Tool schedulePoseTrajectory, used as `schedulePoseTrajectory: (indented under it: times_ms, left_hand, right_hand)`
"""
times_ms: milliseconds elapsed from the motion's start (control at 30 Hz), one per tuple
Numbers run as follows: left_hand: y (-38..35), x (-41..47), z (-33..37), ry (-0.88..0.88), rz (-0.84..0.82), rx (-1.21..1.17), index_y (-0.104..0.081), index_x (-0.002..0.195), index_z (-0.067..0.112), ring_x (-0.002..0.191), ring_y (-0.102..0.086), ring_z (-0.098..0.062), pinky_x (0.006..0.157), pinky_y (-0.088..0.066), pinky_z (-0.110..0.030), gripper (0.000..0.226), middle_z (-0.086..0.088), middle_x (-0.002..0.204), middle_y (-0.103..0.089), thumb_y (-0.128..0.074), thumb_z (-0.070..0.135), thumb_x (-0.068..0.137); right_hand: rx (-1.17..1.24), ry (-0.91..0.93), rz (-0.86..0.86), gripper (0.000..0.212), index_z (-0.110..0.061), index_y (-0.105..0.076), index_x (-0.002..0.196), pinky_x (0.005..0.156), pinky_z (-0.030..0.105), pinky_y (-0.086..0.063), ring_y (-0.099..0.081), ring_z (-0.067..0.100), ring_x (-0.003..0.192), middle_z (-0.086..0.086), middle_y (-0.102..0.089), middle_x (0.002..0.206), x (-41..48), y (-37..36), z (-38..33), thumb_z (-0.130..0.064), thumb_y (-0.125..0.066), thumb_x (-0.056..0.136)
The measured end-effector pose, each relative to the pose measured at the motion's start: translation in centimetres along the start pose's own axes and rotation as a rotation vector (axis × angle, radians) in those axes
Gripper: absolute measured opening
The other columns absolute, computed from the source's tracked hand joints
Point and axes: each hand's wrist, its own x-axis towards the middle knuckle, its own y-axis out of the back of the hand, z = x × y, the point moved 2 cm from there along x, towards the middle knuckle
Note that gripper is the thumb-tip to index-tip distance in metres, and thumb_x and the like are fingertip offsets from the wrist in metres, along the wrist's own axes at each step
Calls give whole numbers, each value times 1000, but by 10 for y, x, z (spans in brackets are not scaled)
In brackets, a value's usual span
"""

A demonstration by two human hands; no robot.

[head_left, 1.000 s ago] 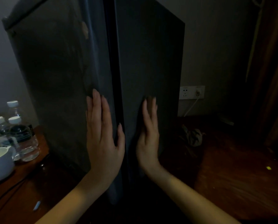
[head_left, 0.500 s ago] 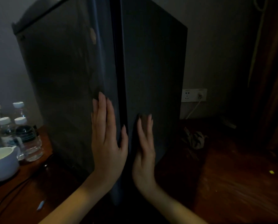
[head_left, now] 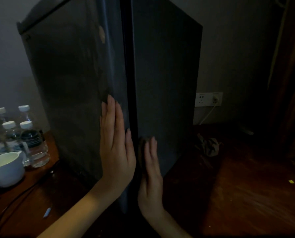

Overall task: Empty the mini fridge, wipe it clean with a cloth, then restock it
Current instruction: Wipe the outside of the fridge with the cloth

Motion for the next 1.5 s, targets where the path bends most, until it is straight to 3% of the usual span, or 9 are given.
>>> schedulePoseTrajectory:
  times_ms: [333, 633, 800, 933, 1000, 1100, 1267, 1367, 1500]
  left_hand:
    - [1, 2, 3, 3, -17, 43, -18, 145, -4, 146, -10, -29, 121, -10, -34, 52, -11, 156, -13, -38, 3, 98]
    - [1, 5, 5, -23, 5, 83, -21, 141, -11, 144, -12, -29, 121, -9, -32, 52, -24, 149, -16, -40, -4, 93]
    - [2, 4, 4, -54, 13, 113, -23, 140, -12, 147, -9, -22, 121, -9, -31, 51, -11, 152, -17, -40, -1, 93]
    - [0, 4, 3, -53, 25, 95, -21, 142, -8, 147, -9, -23, 121, -10, -33, 52, 3, 158, -8, -40, 0, 94]
    - [0, 4, 4, -42, 23, 101, -22, 141, -11, 145, -11, -27, 121, -10, -32, 53, -8, 156, -15, -42, -3, 93]
    - [2, 3, 5, -18, 14, 81, -22, 141, -11, 144, -14, -31, 121, -10, -34, 53, -22, 151, -16, -43, -5, 93]
    - [3, 0, 4, -5, 1, 33, -20, 144, -9, 146, -7, -24, 121, -9, -34, 54, -21, 152, -15, -43, -5, 95]
    - [2, 0, 3, -10, 0, 8, -18, 145, -5, 147, -6, -22, 121, -11, -38, 54, -20, 153, -15, -42, -3, 97]
    - [1, -1, 2, -8, -1, -15, -18, 146, -4, 147, -8, -26, 120, -14, -41, 54, -19, 154, -15, -43, -3, 98]
  right_hand:
    - [-163, 498, -165, 66, -29, -20, 153, 120, 39, -17, -14, 26, 148, -9, -12, 161, 53, 29, 47, 3, -36, 97]
    - [-232, -182, 248, 67, -5, -28, 148, 122, 33, -13, -21, 21, 147, 13, -24, 157, 137, 100, 181, 17, -33, 85]
    - [-92, -610, 264, 55, -3, -35, 145, 118, 49, -22, -33, 28, 141, 16, -36, 151, 144, 127, 256, 14, -36, 93]
    - [-99, -628, 391, 56, -15, -22, 153, 121, 41, -13, -25, 19, 144, 5, -26, 157, 132, 114, 227, -1, -36, 101]
    - [-137, -670, 395, 66, -21, -8, 154, 121, 38, -11, -18, 19, 146, 4, -17, 160, 118, 102, 206, 1, -37, 99]
    - [-205, -515, 377, 73, -22, -11, 151, 121, 42, -11, -16, 22, 147, 4, -15, 159, 83, 71, 160, 13, -38, 93]
    - [-35, -376, 270, 65, -21, -16, 151, 117, 13, -4, -5, 5, 148, -8, -7, 162, 4, 12, 38, 9, -33, 96]
    - [100, -302, 188, 66, -31, -10, 154, 119, 21, -7, -2, 5, 148, -20, -2, 160, -19, -6, -9, 2, -30, 100]
    - [130, -187, 82, 70, -34, -10, 153, 121, 32, -9, -1, 16, 150, -13, -2, 162, -22, -6, -18, 7, -30, 100]
